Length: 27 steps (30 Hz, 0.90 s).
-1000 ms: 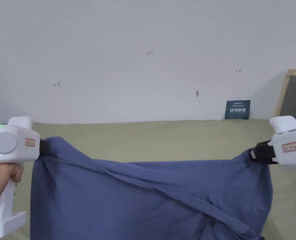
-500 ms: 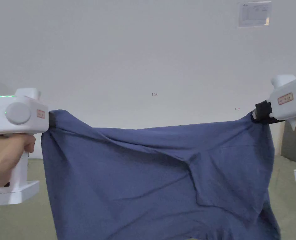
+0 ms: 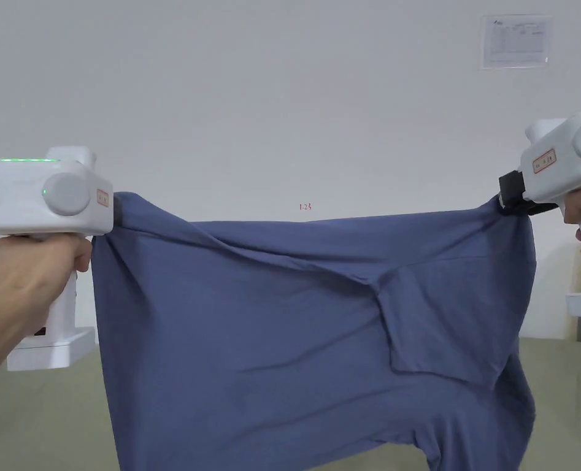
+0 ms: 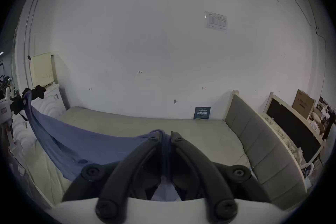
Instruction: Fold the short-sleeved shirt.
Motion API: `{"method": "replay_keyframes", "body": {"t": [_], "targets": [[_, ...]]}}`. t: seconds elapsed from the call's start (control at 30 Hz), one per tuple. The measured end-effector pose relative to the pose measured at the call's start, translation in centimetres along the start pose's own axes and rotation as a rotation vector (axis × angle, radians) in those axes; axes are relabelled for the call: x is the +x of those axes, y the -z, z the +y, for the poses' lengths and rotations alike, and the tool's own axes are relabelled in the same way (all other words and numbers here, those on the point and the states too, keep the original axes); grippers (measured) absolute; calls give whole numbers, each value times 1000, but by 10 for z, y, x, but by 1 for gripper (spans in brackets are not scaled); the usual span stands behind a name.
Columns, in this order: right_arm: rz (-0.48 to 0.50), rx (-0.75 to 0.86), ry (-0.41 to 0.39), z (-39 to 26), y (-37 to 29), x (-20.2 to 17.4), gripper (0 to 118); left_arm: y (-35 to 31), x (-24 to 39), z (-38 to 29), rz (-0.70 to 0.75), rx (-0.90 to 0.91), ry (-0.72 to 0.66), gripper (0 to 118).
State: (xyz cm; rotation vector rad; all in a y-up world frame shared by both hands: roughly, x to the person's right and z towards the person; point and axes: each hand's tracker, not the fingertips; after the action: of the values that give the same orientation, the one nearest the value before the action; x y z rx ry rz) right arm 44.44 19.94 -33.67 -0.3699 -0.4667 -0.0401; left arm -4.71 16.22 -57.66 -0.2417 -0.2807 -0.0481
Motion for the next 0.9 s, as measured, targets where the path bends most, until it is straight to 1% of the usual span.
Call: {"method": "replay_keyframes", "body": {"t": [0.17, 0.27, 0.33, 0.4, 0.5, 0.57, 0.6, 0.67, 0.7, 0.73, 0.8, 0.83, 0.87, 0.9], "targets": [[-9, -4, -2, 1, 43, -3, 10, 41, 9, -9, 20, 12, 11, 0], [-9, -20, 6, -10, 70, -4, 10, 65, 12, -25, 17, 1, 16, 0], [-3, -44, 20, -25, 87, -4, 10, 80, 14, -43, 21, -16, 33, 0], [1, -69, 11, -47, 100, -5, 10, 92, 12, -66, 7, -36, 37, 0], [21, -150, 10, -94, 109, -4, 10, 105, 6, -110, -24, -115, 0, 0], [36, -189, 21, -132, 107, -3, 10, 104, 2, -144, -40, -159, -6, 0], [66, -213, 29, -154, 101, -3, 10, 102, 0, -162, -46, -182, 5, 0], [67, -285, 24, -196, 90, -3, 10, 89, -6, -197, -75, -225, 36, 0], [93, -284, 21, -220, 79, -3, 10, 78, -8, -216, -84, -255, 48, 0], [83, -308, 24, -241, 67, -7, 10, 68, -12, -233, -105, -273, 43, 0], [107, -343, 48, -283, 40, -7, 10, 43, -22, -266, -130, -328, 59, 0], [120, -371, 75, -304, 25, -7, 10, 29, -25, -283, -139, -355, 92, 0], [148, -394, 66, -322, 8, -8, 10, 15, -28, -299, -140, -368, 113, 0], [130, -392, 57, -342, -10, -10, 10, -3, -35, -314, -138, -379, 118, 0]]}}
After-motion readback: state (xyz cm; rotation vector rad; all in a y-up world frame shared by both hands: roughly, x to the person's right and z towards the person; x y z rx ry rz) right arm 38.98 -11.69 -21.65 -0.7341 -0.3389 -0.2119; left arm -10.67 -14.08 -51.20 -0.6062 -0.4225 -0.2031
